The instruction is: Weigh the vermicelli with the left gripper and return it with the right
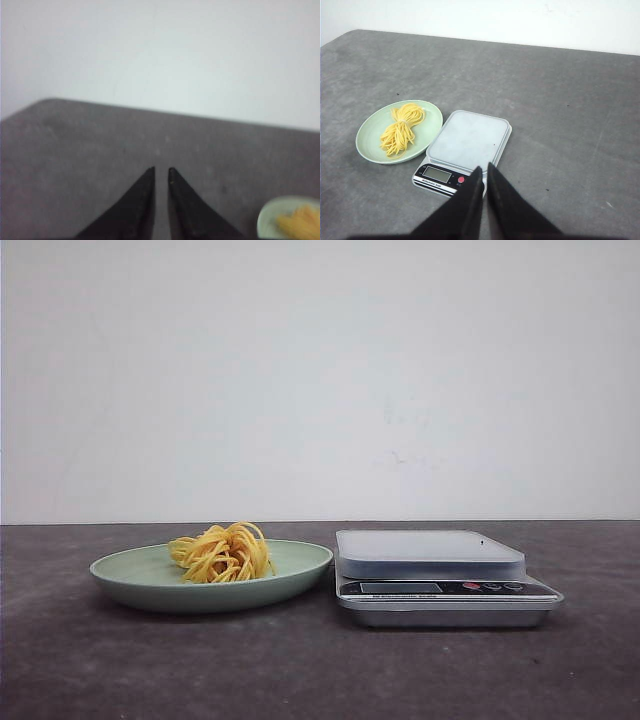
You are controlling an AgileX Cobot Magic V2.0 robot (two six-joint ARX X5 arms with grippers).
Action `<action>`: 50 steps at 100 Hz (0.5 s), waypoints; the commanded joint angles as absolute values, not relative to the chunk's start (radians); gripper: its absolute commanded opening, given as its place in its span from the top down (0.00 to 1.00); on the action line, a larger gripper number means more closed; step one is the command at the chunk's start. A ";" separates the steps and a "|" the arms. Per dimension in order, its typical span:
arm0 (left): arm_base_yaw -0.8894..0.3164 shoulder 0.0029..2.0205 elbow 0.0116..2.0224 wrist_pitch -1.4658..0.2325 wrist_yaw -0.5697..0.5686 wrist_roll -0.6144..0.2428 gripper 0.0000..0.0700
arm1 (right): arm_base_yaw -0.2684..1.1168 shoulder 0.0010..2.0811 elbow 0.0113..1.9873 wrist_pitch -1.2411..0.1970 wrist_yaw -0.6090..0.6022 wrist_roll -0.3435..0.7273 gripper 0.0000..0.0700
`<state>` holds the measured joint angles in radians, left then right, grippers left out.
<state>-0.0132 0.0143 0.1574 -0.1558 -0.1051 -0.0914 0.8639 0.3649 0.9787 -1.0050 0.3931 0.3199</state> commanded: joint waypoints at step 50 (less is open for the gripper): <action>-0.015 0.003 0.013 -0.180 -0.017 -0.081 0.98 | 0.873 0.363 0.988 -0.994 0.394 0.333 0.99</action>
<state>-0.0143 0.0036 0.0319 -0.1699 -0.0216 -0.0891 0.8639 0.3637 0.9787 -1.0050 0.3931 0.3199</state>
